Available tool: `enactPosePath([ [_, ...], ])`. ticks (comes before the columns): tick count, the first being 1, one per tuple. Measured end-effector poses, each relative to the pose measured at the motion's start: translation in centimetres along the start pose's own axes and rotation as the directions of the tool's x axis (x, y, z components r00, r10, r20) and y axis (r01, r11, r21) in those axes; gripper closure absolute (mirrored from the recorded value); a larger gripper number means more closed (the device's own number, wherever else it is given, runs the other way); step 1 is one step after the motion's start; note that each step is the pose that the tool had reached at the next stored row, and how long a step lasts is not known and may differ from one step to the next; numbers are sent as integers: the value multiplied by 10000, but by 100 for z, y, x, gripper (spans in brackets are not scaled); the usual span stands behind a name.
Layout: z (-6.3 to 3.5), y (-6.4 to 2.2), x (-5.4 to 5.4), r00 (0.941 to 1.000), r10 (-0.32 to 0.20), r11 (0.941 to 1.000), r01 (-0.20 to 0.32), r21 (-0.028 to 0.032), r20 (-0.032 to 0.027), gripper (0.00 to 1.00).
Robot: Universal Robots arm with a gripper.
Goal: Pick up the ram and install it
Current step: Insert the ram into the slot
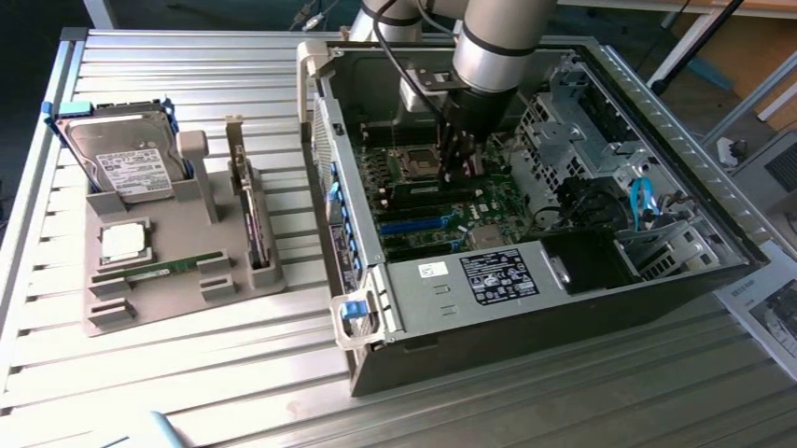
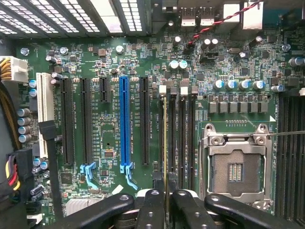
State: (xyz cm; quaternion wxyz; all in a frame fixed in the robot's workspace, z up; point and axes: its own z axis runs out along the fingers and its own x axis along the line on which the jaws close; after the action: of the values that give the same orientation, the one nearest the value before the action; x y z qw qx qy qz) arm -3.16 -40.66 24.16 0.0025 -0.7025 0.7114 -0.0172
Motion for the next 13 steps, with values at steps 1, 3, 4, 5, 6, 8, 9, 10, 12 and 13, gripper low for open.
enactPosePath([
  [1, 3, 0, 0, 10000, 0, 10000, 0, 1, 2, 87],
  [3, 20, 1, -1, 10000, -3, 10000, 3, 1, 2, 87],
  [4, 24, 4, 0, 10000, 0, 10000, 0, 1, 1, 87],
  [5, 28, 8, 0, 10000, 0, 10000, 0, 0, 0, 87],
  [6, 32, 11, 0, 10000, -1, 10000, 1, 0, 1, 87],
  [8, 40, 11, -1, 10000, -3, 10000, 3, 1, 1, 87],
  [9, 46, 11, -1, 10000, -3, 10000, 3, 1, 2, 87],
  [10, 49, 11, -1, 10000, -2, 10000, 2, 0, 1, 87],
  [12, 56, 11, -1, 10000, -2, 10000, 2, 0, 1, 87],
  [13, 60, 12, -1, 10000, -2, 10000, 2, 1, 1, 87],
])
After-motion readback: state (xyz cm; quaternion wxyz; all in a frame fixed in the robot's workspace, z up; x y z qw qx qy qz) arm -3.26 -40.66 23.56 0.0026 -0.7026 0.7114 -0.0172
